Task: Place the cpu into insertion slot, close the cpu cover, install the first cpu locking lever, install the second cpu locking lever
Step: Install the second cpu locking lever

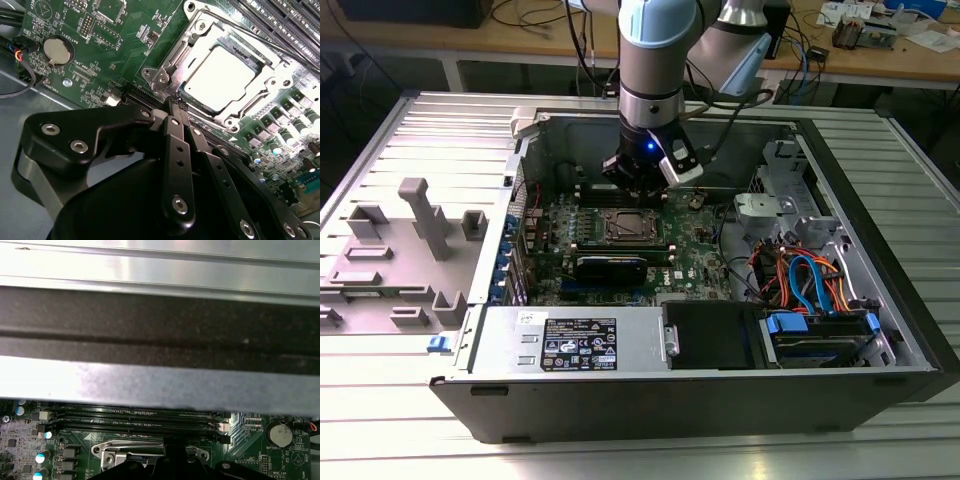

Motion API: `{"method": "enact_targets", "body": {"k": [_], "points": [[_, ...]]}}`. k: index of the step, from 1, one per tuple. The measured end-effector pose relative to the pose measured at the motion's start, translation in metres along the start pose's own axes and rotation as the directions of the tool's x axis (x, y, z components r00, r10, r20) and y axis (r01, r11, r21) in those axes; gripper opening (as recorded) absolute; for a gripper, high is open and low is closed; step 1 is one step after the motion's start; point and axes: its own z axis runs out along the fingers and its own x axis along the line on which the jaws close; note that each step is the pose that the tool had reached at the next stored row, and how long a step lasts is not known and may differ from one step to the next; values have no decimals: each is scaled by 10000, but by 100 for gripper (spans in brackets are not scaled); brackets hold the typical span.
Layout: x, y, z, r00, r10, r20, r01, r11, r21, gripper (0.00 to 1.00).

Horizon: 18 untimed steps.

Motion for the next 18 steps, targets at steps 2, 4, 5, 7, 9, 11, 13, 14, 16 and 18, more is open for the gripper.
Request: {"method": "enact_targets", "body": {"k": [2,4,5,7,9,11,13,14,16,18], "points": [[0,0,0,10000,0,0,0,10000,0,11],[0,-3,0,10000,0,0,0,10000,0,11],[0,-5,0,10000,-1,0,1,10000,-1,11],[1,-11,-1,10000,-1,0,1,10000,1,11],[1,-17,-1,10000,0,0,0,10000,-1,11],[4,-70,-6,10000,0,0,0,10000,-1,11],[11,-184,-17,10000,-1,0,1,10000,-1,11],[12,-199,-19,10000,-1,0,1,10000,0,11],[15,-242,-23,10000,-2,0,2,10000,0,11],[17,-274,-26,10000,-2,-1,2,10000,0,11]]}}
